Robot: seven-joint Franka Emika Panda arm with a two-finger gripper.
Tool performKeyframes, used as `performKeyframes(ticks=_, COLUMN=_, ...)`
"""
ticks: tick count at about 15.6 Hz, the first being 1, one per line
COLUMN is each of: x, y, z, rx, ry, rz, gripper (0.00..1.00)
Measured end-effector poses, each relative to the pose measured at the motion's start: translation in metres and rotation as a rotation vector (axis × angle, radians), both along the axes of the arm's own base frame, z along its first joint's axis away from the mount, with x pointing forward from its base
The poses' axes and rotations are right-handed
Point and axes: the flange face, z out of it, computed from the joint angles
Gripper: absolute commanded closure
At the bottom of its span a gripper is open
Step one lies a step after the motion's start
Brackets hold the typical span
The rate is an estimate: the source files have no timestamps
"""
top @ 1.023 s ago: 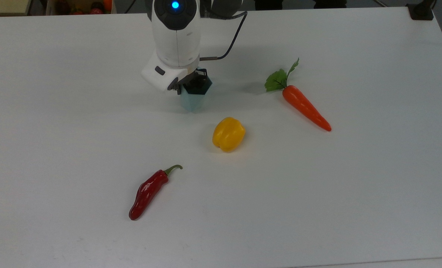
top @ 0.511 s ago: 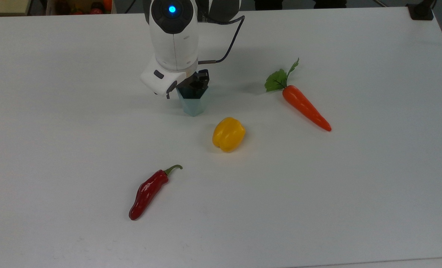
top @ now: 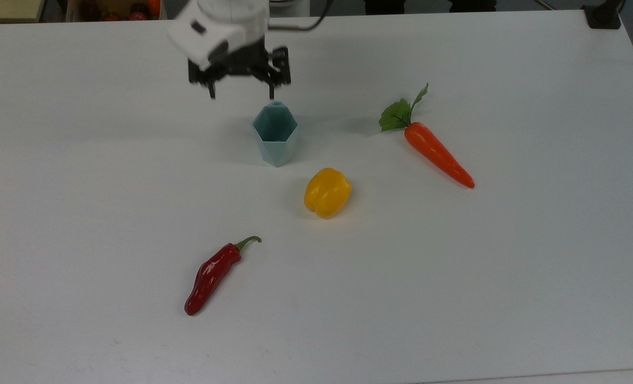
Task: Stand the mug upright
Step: 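Open the gripper and raise it away from the cup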
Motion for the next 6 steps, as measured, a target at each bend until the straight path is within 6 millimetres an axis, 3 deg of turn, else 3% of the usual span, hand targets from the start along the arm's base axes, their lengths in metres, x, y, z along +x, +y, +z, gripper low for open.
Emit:
performKeyframes(ticks=3, x=-0.029, y=-0.01, z=0.056, rx=-0.006, ry=-0.031, rz=-0.049, gripper=0.0)
performKeyframes(ticks=6, x=-0.049, y=-0.015, z=0.082, rx=-0.011, ry=-0.031, rz=-0.067, gripper=0.0)
